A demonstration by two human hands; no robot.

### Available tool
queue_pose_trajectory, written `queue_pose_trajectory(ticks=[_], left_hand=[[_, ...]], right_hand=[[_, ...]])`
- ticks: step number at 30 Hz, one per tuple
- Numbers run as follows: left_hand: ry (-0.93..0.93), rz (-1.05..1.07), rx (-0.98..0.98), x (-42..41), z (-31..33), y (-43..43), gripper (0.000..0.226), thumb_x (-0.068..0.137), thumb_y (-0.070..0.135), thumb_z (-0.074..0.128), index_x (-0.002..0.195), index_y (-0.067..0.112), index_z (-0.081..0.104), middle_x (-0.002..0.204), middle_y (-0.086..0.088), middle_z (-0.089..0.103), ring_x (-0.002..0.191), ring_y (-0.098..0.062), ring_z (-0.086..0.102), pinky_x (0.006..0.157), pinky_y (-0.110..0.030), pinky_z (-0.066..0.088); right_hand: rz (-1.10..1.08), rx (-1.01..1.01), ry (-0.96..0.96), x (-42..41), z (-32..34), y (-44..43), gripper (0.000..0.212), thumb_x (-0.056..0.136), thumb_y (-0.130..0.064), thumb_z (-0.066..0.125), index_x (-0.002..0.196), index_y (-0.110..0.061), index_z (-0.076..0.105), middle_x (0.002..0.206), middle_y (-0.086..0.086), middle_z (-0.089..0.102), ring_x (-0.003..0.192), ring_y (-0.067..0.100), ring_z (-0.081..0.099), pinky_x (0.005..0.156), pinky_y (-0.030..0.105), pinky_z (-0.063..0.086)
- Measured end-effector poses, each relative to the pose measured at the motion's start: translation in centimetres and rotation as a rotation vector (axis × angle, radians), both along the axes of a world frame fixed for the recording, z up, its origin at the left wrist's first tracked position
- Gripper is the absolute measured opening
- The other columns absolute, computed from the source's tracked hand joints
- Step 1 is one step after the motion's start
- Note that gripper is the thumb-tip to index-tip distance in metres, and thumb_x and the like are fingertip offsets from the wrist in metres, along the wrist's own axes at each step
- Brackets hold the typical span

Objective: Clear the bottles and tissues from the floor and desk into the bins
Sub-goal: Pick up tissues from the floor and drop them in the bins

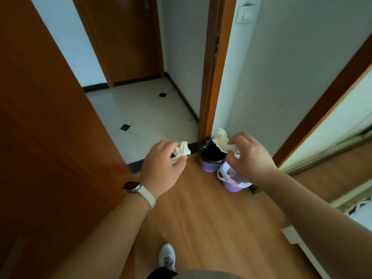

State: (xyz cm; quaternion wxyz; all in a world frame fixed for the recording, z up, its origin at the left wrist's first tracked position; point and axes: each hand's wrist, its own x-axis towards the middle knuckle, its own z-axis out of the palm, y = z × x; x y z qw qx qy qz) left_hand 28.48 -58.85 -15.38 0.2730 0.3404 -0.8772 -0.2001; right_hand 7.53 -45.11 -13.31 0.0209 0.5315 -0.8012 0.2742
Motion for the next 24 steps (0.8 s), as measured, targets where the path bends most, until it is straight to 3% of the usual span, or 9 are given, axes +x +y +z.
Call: queue_pose_trajectory(ticks=[6, 12, 24], left_hand=[[-0.004, -0.077, -0.001, -0.4, -0.7, -9.6, 0.027, 0.088, 0.039, 0.060, 0.107, 0.020, 0.063, 0.100, 0.005, 0.059, 0.088, -0.015, 0.053, 0.069, -0.038, 0.053], [-0.003, -0.147, -0.021, -2.1, -1.3, -14.7, 0.028, 0.088, 0.040, 0.058, 0.106, 0.019, 0.063, 0.097, 0.006, 0.059, 0.086, -0.014, 0.052, 0.065, -0.033, 0.051], [-0.097, -0.227, 0.013, -12.9, -5.1, -21.5, 0.024, 0.087, 0.034, 0.063, 0.102, 0.016, 0.064, 0.095, 0.002, 0.060, 0.085, -0.015, 0.051, 0.065, -0.024, 0.039]], right_hand=[[-0.042, -0.017, 0.059, 0.8, 0.5, -8.1, 0.019, 0.081, -0.014, 0.066, 0.100, -0.014, 0.064, 0.105, 0.002, 0.061, 0.078, 0.019, 0.055, 0.065, 0.023, 0.038], [-0.109, 0.001, 0.027, 0.1, -0.9, -11.4, 0.020, 0.080, -0.013, 0.066, 0.100, -0.013, 0.064, 0.102, 0.002, 0.061, 0.079, 0.021, 0.055, 0.065, 0.024, 0.037], [-0.176, 0.024, -0.101, -9.8, -6.9, -17.4, 0.021, 0.076, -0.016, 0.066, 0.098, -0.013, 0.065, 0.094, 0.004, 0.062, 0.074, 0.027, 0.060, 0.062, 0.026, 0.040]])
